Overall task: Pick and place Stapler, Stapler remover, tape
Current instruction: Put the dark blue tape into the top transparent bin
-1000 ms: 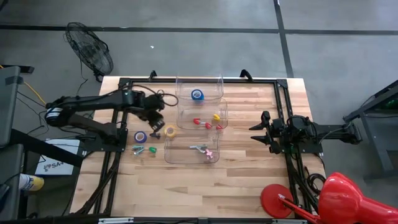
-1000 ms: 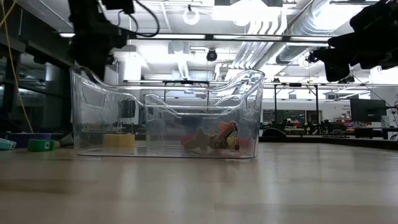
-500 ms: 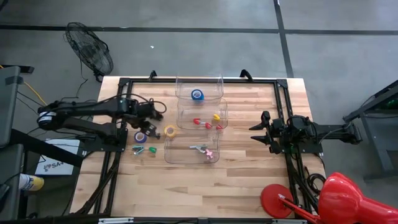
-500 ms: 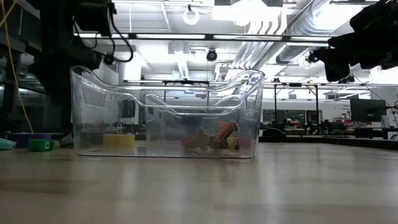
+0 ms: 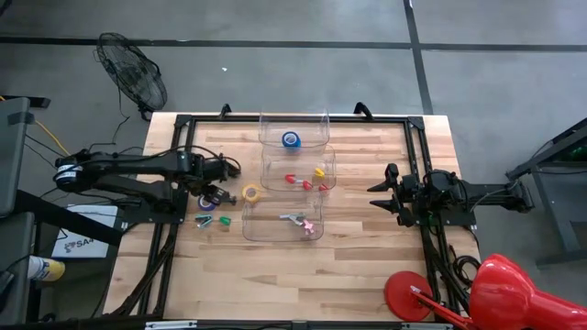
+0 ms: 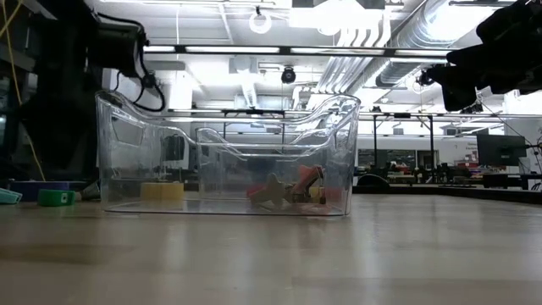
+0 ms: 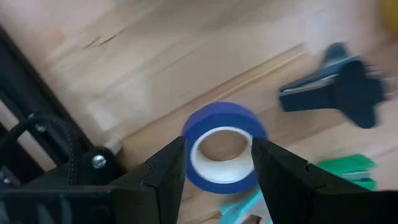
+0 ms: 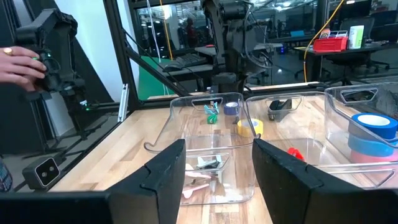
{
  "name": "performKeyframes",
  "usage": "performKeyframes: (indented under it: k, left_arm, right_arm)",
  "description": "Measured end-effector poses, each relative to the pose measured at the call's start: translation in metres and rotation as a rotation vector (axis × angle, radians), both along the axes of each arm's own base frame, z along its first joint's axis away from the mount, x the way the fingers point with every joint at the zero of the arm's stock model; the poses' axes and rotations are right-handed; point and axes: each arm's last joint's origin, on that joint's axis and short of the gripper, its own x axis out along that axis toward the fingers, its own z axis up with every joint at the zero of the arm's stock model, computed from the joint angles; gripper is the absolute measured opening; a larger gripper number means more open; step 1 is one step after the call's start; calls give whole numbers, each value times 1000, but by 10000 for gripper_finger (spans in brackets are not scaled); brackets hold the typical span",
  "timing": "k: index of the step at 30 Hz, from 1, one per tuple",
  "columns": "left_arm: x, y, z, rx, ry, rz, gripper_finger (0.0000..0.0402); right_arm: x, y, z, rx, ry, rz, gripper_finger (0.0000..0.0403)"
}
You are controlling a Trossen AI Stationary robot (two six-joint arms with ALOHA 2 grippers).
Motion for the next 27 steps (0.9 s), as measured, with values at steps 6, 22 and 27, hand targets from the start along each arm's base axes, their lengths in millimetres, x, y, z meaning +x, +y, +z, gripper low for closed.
performKeyframes:
  k: [6,22,27]
  left_arm:
    - [-5,-1,-9,-3,37,9,177]
    - [-13,-3,-35,-28,50,22,173]
    - [-13,-3,-35,-30,48,24,122]
  right_arm:
    - [0,0,0,0,0,0,177]
    - [0,0,0,0,0,0,177]
    - [0,0,0,0,0,0,177]
